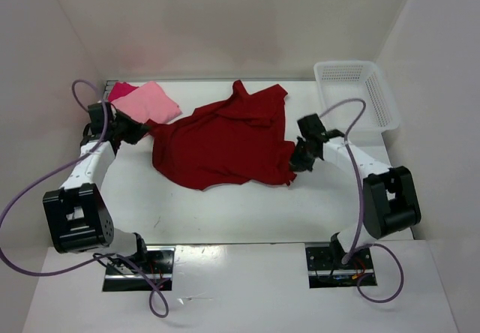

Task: Fold and stack the t-shirts
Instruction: Flatten out the tshirt

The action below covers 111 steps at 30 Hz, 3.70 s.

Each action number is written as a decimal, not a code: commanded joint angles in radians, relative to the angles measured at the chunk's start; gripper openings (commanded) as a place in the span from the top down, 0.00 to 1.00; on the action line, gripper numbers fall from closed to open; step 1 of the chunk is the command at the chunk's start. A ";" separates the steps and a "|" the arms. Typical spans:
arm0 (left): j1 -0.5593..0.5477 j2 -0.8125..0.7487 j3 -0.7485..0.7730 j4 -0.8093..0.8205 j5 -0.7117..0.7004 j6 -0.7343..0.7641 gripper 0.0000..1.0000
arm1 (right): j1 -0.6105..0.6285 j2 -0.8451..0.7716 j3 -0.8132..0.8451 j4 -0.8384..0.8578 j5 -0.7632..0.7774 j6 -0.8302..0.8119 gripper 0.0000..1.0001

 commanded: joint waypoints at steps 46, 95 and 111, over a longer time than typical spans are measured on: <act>-0.073 0.135 0.088 -0.006 -0.026 0.128 1.00 | 0.180 0.273 0.293 0.200 -0.317 -0.323 0.53; -0.076 0.253 0.773 -0.063 -0.022 0.071 1.00 | -0.004 0.226 1.290 -0.198 -0.441 -0.117 1.00; 0.040 0.153 0.961 -0.075 0.130 -0.039 1.00 | -0.080 -0.069 1.202 -0.108 -0.487 -0.090 1.00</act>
